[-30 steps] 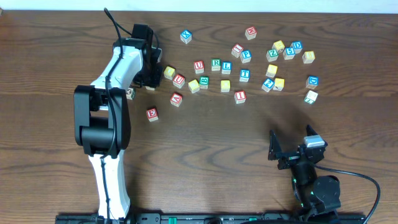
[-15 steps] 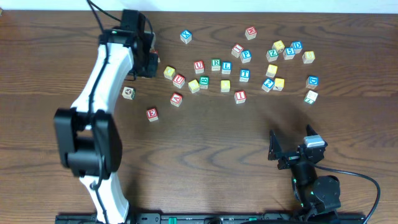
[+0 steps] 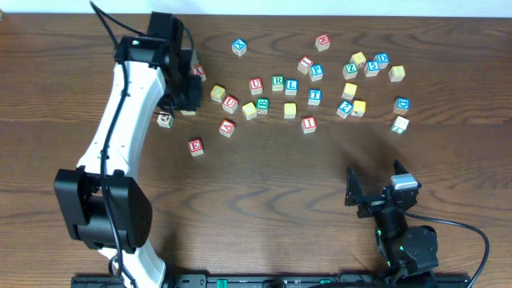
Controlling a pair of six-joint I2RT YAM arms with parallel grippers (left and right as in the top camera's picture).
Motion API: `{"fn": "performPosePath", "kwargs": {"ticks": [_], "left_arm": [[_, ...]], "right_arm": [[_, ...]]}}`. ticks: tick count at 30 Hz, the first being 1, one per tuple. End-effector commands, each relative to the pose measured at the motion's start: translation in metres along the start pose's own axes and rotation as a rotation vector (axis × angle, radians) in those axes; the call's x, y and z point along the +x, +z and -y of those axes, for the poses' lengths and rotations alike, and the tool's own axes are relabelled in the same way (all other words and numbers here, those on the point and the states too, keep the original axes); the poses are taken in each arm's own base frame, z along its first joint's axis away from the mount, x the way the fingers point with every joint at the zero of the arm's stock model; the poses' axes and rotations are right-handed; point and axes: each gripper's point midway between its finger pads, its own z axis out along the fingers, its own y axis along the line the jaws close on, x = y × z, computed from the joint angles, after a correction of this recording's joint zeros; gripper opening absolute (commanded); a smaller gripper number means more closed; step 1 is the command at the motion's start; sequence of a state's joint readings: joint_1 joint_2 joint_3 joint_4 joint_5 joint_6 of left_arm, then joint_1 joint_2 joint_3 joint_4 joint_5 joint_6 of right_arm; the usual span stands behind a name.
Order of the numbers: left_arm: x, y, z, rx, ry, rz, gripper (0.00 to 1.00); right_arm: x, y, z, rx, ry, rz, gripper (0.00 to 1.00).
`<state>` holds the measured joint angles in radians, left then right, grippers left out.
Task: Spell out NEURIPS
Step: 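Lift the green N block and carry it toward the table center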
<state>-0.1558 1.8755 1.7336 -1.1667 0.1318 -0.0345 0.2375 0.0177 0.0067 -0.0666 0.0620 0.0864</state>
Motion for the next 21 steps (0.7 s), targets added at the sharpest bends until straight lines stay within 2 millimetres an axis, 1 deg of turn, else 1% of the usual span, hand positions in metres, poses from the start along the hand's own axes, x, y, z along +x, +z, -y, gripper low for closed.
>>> {"fn": "performPosePath", "kwargs": {"ticks": [1,4,8,11,15,19,21], "left_arm": [[0.010,-0.010,0.020,0.011,0.030,-0.005,0.07],[0.018,-0.014,0.034,0.008,0.060,-0.004,0.08],[0.030,-0.025,0.042,-0.069,0.066,0.039,0.07],[0.045,-0.038,0.050,-0.114,0.085,0.095,0.07],[0.066,-0.046,0.057,-0.106,0.077,0.154,0.08],[0.086,-0.038,0.058,-0.078,0.021,0.191,0.07],[0.094,-0.027,0.059,-0.064,-0.004,0.193,0.08]], "right_arm": [[0.001,0.000,0.002,0.006,-0.005,-0.001,0.99],[0.001,0.000,0.002,0.006,-0.005,-0.001,0.99],[0.001,0.000,0.002,0.006,-0.005,-0.001,0.99],[0.001,0.000,0.002,0.006,-0.005,-0.001,0.99],[0.001,0.000,0.002,0.006,-0.005,-0.001,0.99],[0.001,0.000,0.002,0.006,-0.005,-0.001,0.99],[0.001,0.000,0.002,0.006,-0.005,-0.001,0.99]]}}
